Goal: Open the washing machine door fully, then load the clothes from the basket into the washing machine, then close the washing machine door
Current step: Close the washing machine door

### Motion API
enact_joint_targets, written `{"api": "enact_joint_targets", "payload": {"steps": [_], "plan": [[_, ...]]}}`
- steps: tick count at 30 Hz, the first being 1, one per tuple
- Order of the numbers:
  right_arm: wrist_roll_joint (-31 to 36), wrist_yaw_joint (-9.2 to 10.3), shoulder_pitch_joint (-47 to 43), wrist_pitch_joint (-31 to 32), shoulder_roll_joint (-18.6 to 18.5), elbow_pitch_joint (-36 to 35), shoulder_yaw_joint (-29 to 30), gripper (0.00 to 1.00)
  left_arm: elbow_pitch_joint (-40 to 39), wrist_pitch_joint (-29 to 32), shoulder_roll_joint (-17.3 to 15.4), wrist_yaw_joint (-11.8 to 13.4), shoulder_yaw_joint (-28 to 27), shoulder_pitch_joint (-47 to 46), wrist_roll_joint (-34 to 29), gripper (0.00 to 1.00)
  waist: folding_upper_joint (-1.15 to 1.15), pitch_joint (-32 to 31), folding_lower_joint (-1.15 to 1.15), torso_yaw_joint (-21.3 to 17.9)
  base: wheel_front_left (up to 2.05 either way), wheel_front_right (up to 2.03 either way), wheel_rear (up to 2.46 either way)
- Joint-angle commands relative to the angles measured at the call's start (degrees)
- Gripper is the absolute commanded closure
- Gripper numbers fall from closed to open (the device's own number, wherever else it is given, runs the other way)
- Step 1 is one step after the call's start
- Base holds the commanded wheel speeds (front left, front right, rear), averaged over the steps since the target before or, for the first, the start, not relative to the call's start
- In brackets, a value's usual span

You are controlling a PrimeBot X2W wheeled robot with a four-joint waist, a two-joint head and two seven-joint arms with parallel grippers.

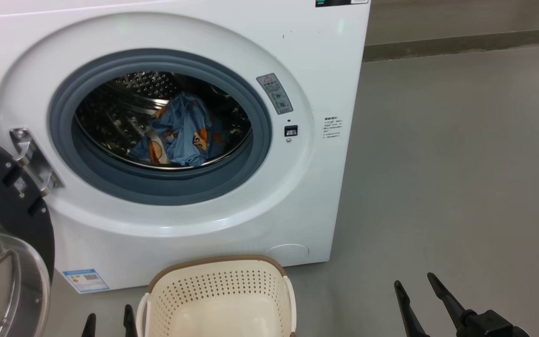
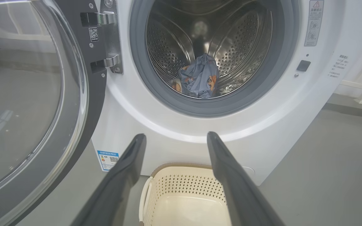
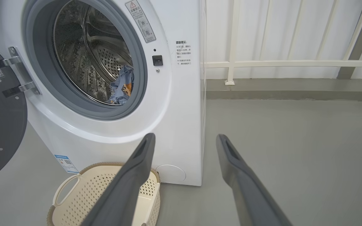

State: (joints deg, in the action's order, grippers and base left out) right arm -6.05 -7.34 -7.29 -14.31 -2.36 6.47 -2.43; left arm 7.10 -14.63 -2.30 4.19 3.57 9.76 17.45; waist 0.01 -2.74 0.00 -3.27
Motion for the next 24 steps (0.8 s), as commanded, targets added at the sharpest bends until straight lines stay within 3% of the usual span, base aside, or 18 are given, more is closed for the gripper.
{"api": "enact_joint_targets", "payload": {"steps": [1, 13, 24], "plan": [[0.84, -0.14, 2.18, -0.69, -0.52, -1.14, -1.12, 0.0, -1.89, -0.37, -0.58, -0.14, -1.42, -0.65, -0.78, 0.0, -0.01, 0.15, 0.0, 0.56, 0.0, 0.0, 0.0], [1.11, -0.14, 3.35, -0.69, -0.52, -1.1, -1.15, 0.0, -2.4, -0.37, -0.58, 0.0, -1.95, -1.03, -0.5, 0.0, -0.01, 0.8, 0.0, 3.85, 0.0, 0.0, 0.0], [1.31, -0.14, 4.06, -0.69, -0.52, -0.87, -2.05, 0.0, -2.37, -0.37, -0.58, 0.18, -2.35, -0.94, -0.61, 0.0, -0.01, 0.81, 0.0, 4.1, -0.01, 0.01, 0.0]]}}
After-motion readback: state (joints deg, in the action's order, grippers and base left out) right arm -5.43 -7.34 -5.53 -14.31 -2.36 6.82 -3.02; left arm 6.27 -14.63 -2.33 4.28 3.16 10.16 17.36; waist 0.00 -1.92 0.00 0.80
